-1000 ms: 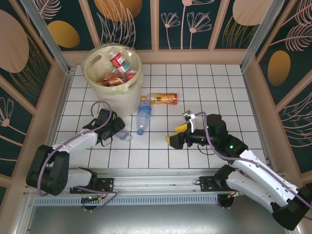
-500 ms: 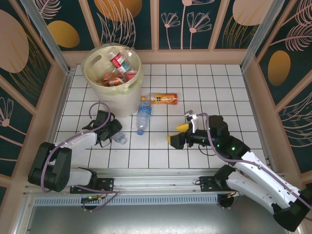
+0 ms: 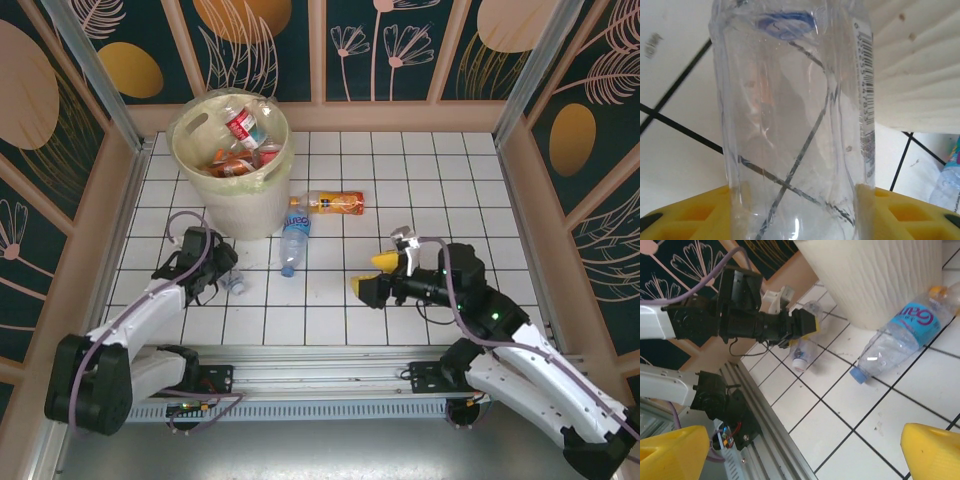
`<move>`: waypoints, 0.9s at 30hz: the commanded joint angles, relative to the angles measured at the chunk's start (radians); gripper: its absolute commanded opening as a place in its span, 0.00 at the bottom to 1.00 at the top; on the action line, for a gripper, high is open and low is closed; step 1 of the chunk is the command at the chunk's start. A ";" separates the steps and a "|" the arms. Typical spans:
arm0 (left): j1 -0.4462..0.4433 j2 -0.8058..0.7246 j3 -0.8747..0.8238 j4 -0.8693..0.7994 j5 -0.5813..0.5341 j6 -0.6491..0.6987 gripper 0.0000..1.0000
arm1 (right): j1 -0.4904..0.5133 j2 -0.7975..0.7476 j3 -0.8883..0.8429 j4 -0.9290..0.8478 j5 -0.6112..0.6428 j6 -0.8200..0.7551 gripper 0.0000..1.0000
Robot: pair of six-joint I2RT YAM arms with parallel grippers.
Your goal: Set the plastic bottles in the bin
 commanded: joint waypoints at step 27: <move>0.048 0.011 0.980 -0.503 -0.537 0.399 0.56 | 0.009 -0.349 0.010 -0.083 0.262 -0.026 0.99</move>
